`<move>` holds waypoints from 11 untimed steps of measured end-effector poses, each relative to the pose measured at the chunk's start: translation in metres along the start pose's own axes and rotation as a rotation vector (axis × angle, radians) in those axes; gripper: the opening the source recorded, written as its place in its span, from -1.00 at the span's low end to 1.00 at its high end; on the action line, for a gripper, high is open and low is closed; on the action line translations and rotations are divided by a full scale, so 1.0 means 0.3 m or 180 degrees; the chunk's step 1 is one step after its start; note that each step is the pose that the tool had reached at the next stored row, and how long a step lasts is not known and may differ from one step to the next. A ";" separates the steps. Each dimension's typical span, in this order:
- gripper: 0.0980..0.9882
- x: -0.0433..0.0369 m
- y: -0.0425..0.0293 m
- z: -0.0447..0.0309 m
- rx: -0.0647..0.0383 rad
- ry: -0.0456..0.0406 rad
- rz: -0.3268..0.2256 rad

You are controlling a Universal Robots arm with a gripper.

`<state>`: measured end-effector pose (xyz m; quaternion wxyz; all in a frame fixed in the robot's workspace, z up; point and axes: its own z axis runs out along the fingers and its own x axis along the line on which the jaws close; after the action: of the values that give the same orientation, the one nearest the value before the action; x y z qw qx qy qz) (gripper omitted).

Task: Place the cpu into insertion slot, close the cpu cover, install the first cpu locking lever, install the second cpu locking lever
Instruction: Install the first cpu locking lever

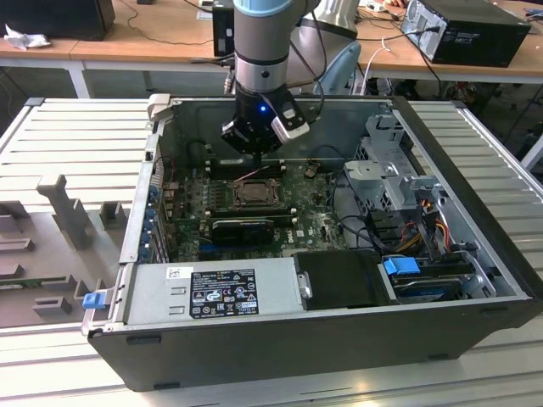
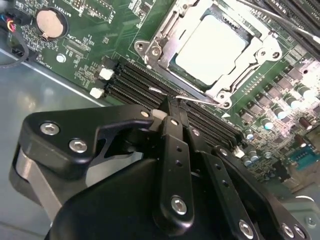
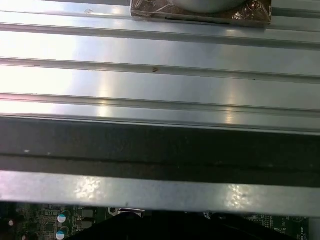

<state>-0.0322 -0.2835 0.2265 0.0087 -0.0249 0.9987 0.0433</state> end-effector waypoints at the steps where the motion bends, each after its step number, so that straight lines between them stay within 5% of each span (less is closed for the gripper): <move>1: -0.98 -0.002 -0.001 0.003 0.0001 0.0001 -0.0001; 11: -0.98 -0.032 -0.004 0.041 0.0001 0.0001 -0.0002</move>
<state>-0.0224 -0.2832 0.2144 0.0086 -0.0252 0.9987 0.0432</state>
